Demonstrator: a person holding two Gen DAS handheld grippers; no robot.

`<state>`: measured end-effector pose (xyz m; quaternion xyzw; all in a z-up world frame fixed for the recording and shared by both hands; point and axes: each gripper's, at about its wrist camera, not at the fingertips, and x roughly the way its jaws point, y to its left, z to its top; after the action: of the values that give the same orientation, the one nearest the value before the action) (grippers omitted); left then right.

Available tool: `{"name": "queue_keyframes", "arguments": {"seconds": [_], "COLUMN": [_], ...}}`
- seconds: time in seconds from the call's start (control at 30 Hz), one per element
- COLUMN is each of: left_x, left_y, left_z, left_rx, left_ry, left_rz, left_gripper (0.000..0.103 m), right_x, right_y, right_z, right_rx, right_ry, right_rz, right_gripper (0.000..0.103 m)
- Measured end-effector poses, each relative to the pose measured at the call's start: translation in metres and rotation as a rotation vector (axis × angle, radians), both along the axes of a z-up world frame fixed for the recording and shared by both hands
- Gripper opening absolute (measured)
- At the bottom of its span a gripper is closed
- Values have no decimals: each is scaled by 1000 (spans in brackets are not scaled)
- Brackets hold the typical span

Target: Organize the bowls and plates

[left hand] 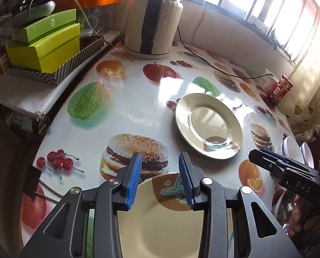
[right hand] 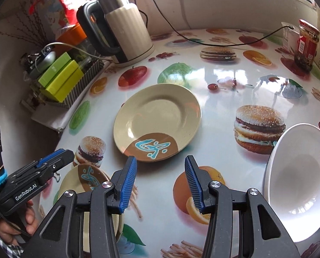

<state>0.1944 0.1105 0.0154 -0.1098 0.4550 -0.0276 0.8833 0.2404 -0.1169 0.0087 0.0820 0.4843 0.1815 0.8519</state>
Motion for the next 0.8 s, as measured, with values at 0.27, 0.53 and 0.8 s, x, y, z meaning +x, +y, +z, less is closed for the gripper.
{"name": "queue_keyframes", "arguments": {"seconds": [0.27,0.53,0.8], "left_x": [37,65,84], "left_y": [-7,-9,-13], "left_z": [-2,-12,-22], "left_rx": [-29,-34,-59], "left_ry": [22,59,99], "left_rz": [-21,-18,-24], "left_gripper": [37,37,37], "right_x": [31,60,80], "right_y": [-9,-8,-12], "right_z": [-7,-12,-20], "right_rx": [43,38,50], "right_ry": [25,34,60], "right_rz": [-66,-95,-146], "right_gripper": [46,46,46]}}
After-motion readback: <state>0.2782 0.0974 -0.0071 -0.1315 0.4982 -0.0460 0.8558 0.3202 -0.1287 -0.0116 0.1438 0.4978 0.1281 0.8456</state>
